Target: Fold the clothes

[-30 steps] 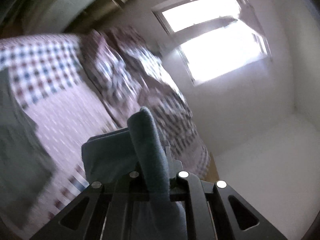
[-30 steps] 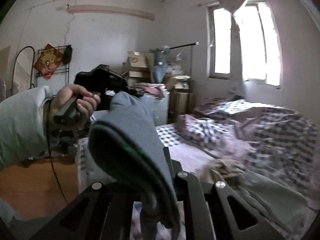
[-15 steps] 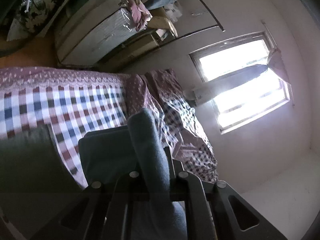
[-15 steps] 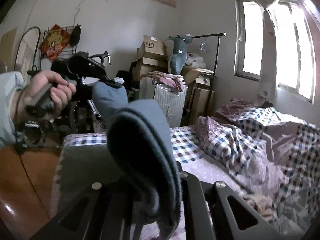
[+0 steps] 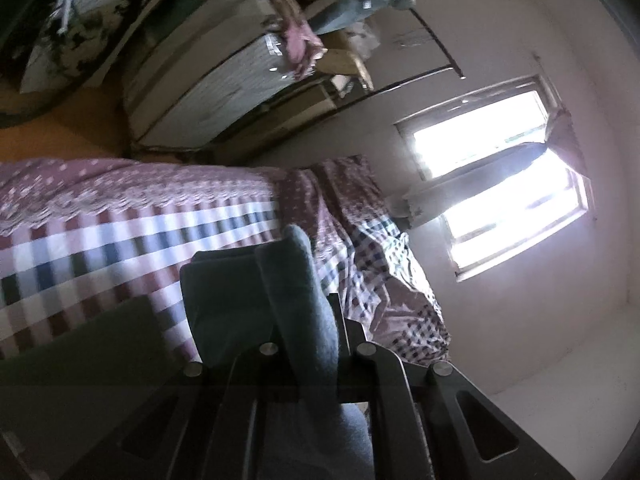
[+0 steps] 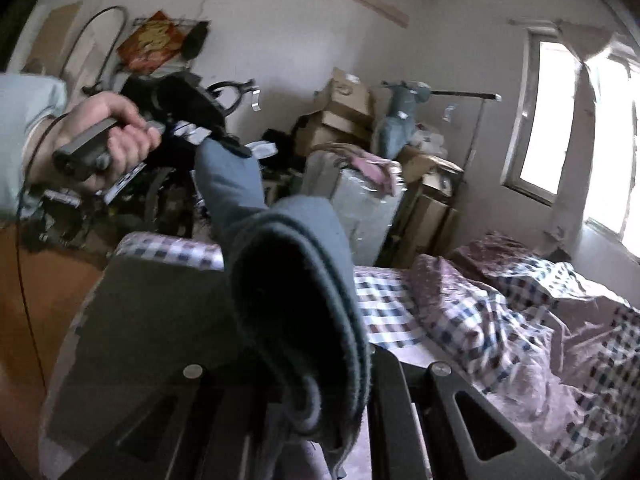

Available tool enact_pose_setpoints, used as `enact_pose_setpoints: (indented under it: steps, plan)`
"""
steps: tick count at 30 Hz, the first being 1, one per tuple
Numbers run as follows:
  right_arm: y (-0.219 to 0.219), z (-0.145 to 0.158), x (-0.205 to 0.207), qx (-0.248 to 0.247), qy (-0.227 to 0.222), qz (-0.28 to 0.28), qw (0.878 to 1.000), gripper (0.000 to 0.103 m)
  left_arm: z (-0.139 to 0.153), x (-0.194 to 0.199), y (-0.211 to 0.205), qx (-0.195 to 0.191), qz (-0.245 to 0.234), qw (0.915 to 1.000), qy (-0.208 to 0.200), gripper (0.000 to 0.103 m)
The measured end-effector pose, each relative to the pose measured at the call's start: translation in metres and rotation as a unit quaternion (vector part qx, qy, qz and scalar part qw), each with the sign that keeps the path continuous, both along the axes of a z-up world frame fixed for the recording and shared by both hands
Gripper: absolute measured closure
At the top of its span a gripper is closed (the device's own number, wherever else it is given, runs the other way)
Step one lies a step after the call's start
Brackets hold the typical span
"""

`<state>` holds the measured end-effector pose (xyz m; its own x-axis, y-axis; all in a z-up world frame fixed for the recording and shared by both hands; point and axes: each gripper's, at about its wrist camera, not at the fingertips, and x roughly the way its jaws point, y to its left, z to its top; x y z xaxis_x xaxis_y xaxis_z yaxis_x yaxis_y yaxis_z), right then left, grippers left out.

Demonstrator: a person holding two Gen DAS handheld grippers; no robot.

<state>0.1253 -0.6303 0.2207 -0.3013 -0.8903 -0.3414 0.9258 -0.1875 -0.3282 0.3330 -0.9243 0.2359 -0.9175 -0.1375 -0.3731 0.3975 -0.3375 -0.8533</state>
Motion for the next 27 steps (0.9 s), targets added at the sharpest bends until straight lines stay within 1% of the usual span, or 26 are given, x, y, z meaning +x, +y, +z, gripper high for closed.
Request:
enact_pose_setpoints:
  steps: [3, 6, 9, 11, 14, 18, 22, 26, 27]
  plan:
    - [0.004, -0.018, 0.035, 0.011, 0.025, 0.028, 0.999, 0.096, -0.02, 0.027, 0.0, 0.005, 0.001, 1.0, -0.004, 0.096]
    - [0.008, -0.03, 0.07, 0.015, 0.057, 0.053, 0.997, 0.096, -0.038, 0.059, 0.001, 0.01, 0.005, 0.9999, 0.006, 0.096]
    - [0.01, -0.046, 0.105, 0.029, 0.107, 0.08, 0.991, 0.096, -0.053, 0.089, 0.004, 0.009, 0.011, 0.9998, 0.011, 0.096]
    - [0.011, -0.062, 0.125, 0.044, 0.135, 0.095, 0.985, 0.096, -0.065, 0.106, 0.007, 0.004, 0.013, 0.9999, 0.005, 0.097]
    - [0.01, -0.086, 0.143, 0.069, 0.153, 0.108, 0.98, 0.096, -0.088, 0.124, 0.009, 0.007, 0.017, 0.9997, -0.013, 0.097]
    - [0.009, -0.113, 0.158, 0.101, 0.166, 0.121, 0.974, 0.095, -0.114, 0.139, 0.01, 0.009, 0.024, 0.9987, -0.044, 0.097]
    - [0.007, -0.134, 0.166, 0.132, 0.168, 0.129, 0.968, 0.094, -0.128, 0.147, 0.014, 0.014, 0.027, 0.9979, -0.058, 0.097]
    - [0.007, -0.144, 0.172, 0.153, 0.166, 0.129, 0.966, 0.086, -0.138, 0.156, 0.015, 0.026, 0.037, 0.9965, -0.071, 0.095]
    - [0.009, -0.145, 0.175, 0.158, 0.164, 0.133, 0.965, 0.081, -0.139, 0.159, 0.014, 0.029, 0.041, 0.9959, -0.075, 0.094]
